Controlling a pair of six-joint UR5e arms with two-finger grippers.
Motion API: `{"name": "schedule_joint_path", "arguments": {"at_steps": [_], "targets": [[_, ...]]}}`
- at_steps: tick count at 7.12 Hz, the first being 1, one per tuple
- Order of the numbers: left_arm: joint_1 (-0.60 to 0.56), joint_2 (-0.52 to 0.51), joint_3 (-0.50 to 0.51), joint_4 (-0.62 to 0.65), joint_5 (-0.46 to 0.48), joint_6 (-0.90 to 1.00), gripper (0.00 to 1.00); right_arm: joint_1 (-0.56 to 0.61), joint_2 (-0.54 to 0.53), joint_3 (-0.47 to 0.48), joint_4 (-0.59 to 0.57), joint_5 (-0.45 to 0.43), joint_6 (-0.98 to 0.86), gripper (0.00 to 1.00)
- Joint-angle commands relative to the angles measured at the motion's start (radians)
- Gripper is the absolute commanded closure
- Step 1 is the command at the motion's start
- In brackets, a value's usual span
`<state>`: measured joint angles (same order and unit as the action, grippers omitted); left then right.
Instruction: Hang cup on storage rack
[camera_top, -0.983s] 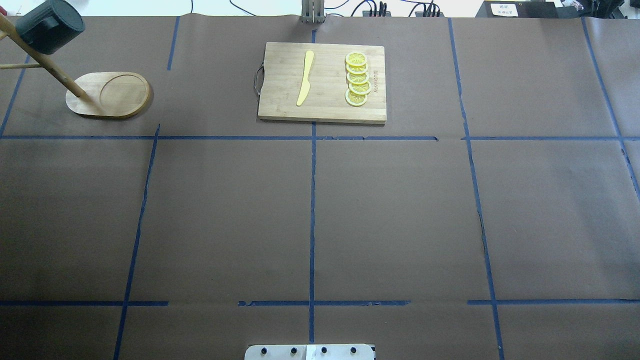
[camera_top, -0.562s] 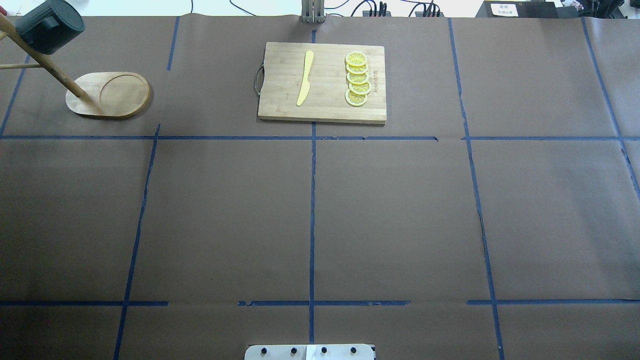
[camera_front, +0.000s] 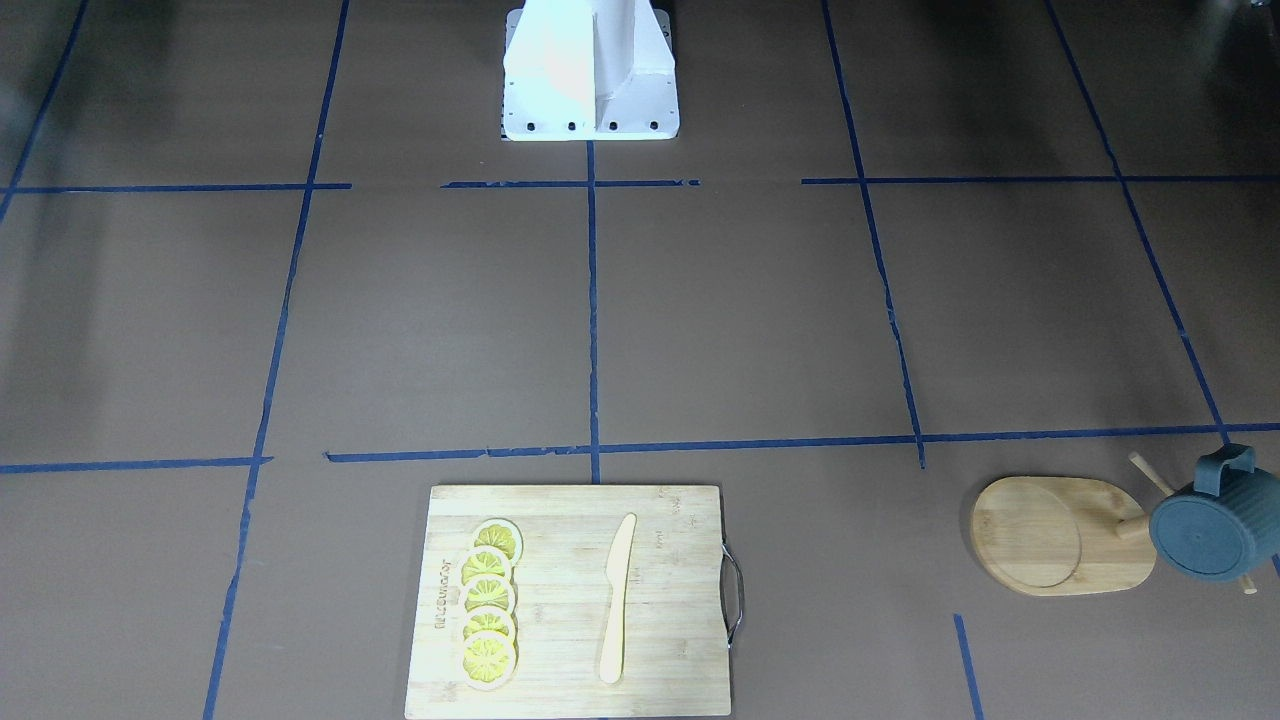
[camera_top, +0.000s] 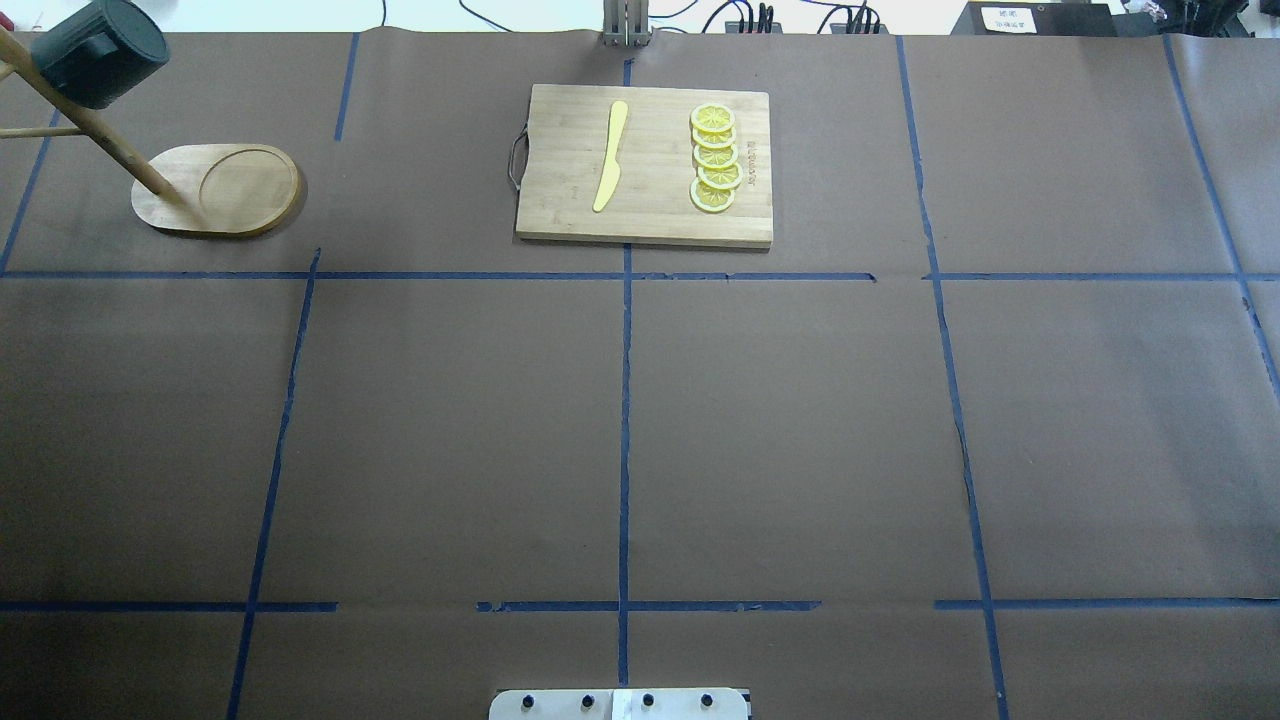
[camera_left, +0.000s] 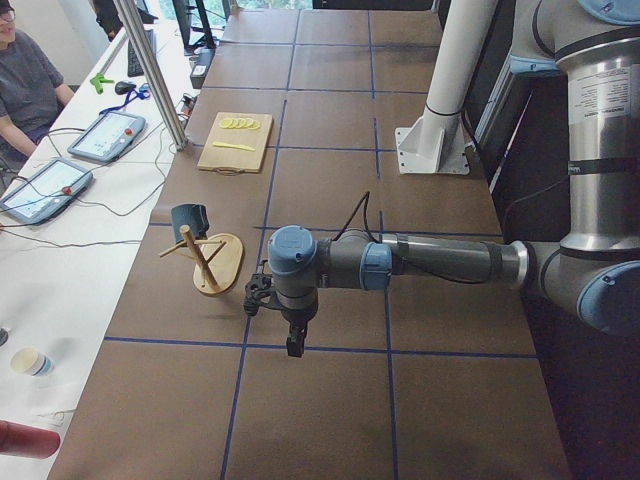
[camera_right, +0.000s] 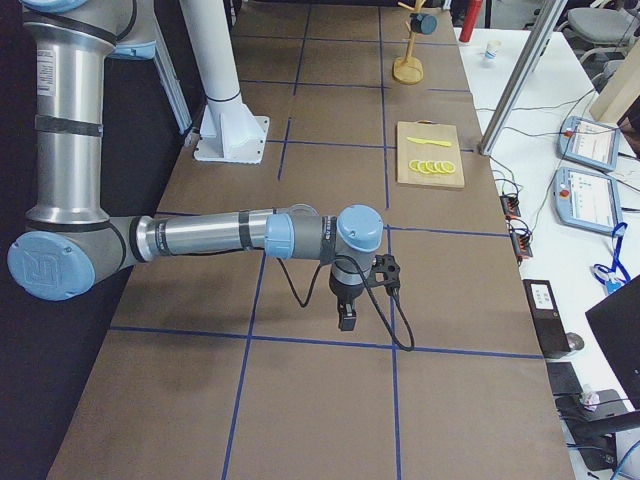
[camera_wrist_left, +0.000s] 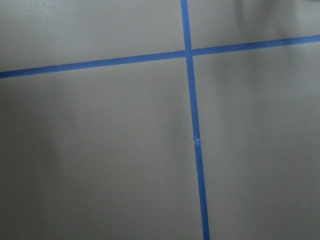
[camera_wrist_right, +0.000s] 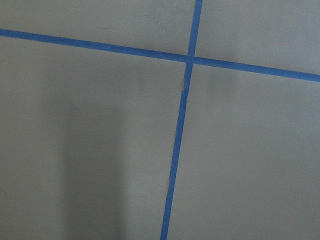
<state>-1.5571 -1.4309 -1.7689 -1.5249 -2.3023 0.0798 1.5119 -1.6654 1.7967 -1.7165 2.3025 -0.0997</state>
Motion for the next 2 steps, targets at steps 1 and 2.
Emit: {"name": "schedule_joint_path", "arguments": {"at_steps": [1, 2], "targets": [[0.000, 0.001, 0.000, 0.000, 0.000, 0.000, 0.00, 0.001, 0.001, 0.000, 0.000, 0.000, 0.000, 0.00], [0.002, 0.001, 0.002, 0.000, 0.001, 0.000, 0.00, 0.001, 0.001, 0.000, 0.000, 0.000, 0.000, 0.00]]}}
